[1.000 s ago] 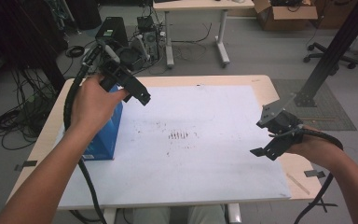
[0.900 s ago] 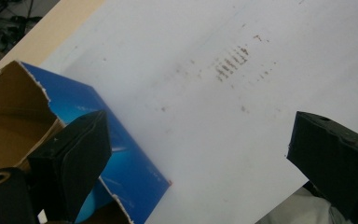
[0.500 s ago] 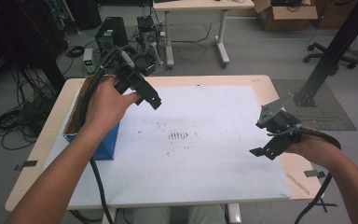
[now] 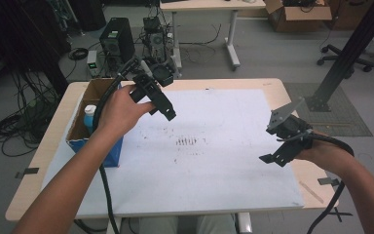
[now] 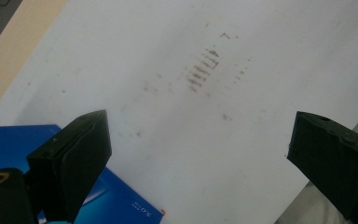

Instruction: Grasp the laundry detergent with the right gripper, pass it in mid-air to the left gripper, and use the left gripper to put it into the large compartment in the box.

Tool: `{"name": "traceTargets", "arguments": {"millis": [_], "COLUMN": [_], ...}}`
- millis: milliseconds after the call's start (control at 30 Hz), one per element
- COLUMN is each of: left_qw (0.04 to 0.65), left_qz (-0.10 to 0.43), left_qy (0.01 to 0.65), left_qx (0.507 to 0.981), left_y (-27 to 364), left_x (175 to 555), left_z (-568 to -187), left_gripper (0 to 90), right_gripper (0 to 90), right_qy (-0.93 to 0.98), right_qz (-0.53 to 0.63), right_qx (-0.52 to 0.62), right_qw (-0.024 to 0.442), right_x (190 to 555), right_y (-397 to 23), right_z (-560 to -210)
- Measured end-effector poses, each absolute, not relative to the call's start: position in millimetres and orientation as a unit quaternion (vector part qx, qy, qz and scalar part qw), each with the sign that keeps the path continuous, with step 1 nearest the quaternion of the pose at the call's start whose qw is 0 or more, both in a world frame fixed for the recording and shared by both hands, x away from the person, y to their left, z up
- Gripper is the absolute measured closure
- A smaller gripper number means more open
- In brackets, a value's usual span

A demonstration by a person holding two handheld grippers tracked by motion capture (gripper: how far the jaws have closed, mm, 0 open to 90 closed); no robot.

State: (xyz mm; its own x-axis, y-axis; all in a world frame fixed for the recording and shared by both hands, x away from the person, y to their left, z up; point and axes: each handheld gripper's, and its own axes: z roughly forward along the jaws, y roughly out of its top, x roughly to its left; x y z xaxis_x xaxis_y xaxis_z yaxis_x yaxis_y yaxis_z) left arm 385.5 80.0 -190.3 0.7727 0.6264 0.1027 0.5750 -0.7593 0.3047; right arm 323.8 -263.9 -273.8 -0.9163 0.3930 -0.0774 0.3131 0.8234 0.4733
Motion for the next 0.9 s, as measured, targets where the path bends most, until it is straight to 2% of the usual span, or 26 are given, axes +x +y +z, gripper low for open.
{"name": "traceTargets", "arguments": {"millis": [900], "left_qw": [0.119], "left_qz": [0.086], "left_qy": [0.242], "left_qx": [0.959], "left_y": [46], "left_x": [385], "left_z": [-209], "left_gripper": [6.4], "right_gripper": [6.7], "right_qy": [0.950], "right_qz": [0.232], "right_qx": [0.189], "right_qw": [0.087], "right_x": [323], "right_y": [-265], "right_z": [-275]}}
